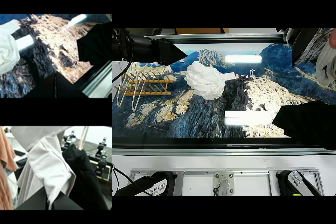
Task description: Fold the clothes and pants, and hang the long-sleeved shirts on hangers.
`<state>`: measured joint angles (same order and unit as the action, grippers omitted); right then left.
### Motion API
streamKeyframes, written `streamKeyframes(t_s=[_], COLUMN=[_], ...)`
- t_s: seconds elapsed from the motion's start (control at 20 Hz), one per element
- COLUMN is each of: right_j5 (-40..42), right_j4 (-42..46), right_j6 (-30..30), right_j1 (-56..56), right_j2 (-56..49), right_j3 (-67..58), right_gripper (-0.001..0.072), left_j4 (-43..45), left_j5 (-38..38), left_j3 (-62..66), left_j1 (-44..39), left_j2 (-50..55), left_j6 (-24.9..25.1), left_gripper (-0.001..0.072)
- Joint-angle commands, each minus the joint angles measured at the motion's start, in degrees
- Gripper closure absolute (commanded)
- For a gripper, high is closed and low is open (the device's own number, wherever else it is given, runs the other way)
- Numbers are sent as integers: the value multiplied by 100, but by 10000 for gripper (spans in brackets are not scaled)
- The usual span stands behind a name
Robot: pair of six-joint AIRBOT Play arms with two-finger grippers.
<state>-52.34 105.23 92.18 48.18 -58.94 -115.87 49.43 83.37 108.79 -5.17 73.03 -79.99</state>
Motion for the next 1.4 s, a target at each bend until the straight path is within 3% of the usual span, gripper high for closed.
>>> streamKeyframes(t_s=[0.0, 0.8, 1.35], right_j5=[-61, -625, 393], right_j4=[-4, -105, -44], right_j6=[90, 83, 236], right_j1=[4, -7, 273], right_j2=[243, 282, -841], right_j3=[-4, 9, 4], right_gripper=[702, 702, 702], left_j4=[2, 4, 4], left_j5=[0, 46, 363], left_j3=[7, 7, 4], left_j1=[-4, -4, -4], left_j2=[4, 4, 4], left_j6=[2, 2, 0], left_gripper=[694, 694, 694])
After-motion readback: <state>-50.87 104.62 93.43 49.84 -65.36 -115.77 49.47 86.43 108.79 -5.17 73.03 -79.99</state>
